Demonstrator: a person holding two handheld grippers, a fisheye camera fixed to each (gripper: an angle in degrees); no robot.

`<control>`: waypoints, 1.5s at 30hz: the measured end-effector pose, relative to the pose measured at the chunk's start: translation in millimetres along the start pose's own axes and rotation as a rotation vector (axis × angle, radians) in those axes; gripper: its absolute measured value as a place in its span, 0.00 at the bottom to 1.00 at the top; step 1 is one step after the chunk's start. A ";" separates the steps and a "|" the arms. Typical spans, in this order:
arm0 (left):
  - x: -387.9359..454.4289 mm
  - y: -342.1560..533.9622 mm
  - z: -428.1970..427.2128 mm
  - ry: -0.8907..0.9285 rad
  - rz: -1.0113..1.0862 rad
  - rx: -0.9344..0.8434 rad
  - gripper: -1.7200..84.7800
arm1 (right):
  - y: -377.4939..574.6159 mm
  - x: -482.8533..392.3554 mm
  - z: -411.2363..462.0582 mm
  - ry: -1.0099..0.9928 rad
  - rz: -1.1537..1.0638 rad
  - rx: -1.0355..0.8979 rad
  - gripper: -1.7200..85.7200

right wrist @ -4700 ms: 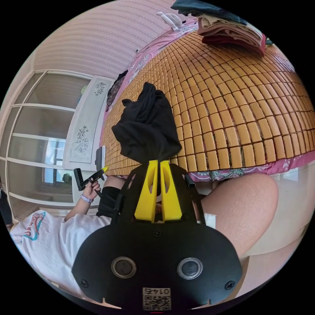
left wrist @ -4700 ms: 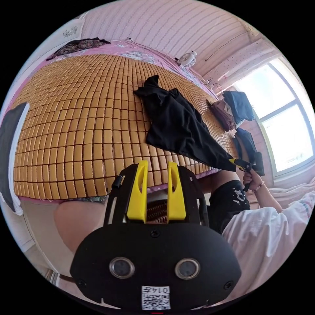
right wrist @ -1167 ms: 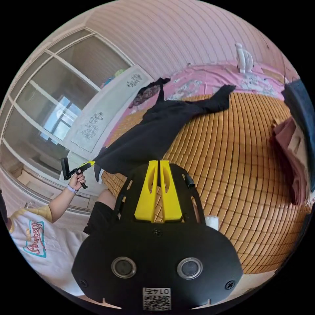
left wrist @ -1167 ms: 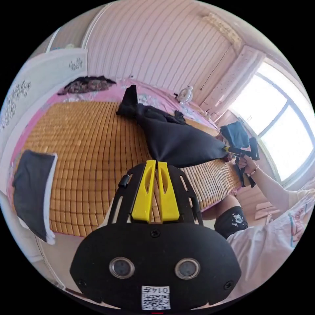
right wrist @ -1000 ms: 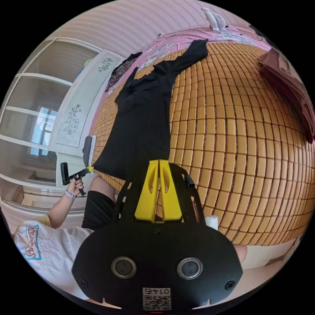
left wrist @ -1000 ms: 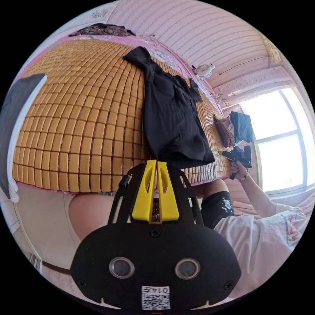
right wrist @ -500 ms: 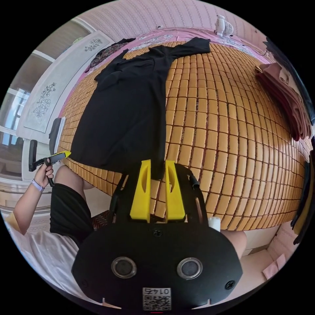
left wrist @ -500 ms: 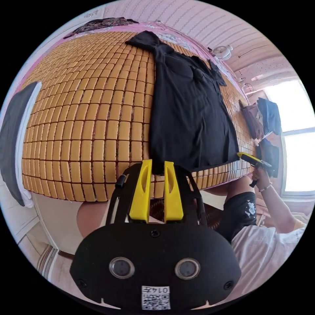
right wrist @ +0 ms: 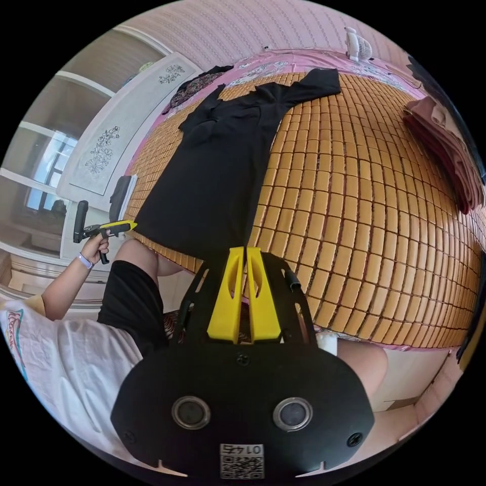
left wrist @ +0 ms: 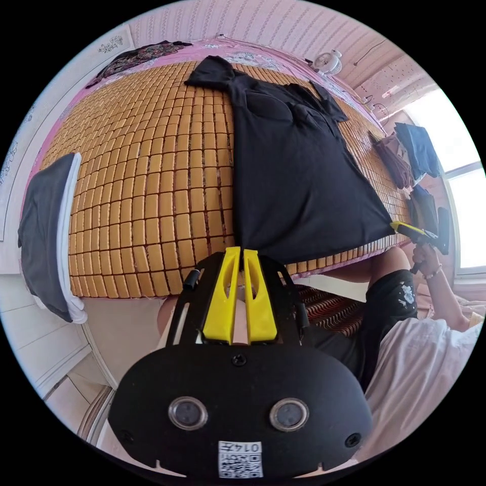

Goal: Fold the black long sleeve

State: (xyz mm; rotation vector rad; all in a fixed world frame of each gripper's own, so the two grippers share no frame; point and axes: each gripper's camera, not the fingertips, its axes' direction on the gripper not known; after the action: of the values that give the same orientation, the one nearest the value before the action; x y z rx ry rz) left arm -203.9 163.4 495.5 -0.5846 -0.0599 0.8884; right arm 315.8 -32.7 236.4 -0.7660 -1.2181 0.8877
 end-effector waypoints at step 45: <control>184.2 -296.0 98.1 0.109 0.375 0.238 0.01 | -104.4 19.9 -156.4 0.111 -0.318 0.294 0.02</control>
State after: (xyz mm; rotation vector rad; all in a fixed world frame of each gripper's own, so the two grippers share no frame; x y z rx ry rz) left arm 97.3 201.6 693.1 -0.4254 0.2589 1.2056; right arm 487.8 -67.3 306.9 -0.3674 -1.0457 0.7290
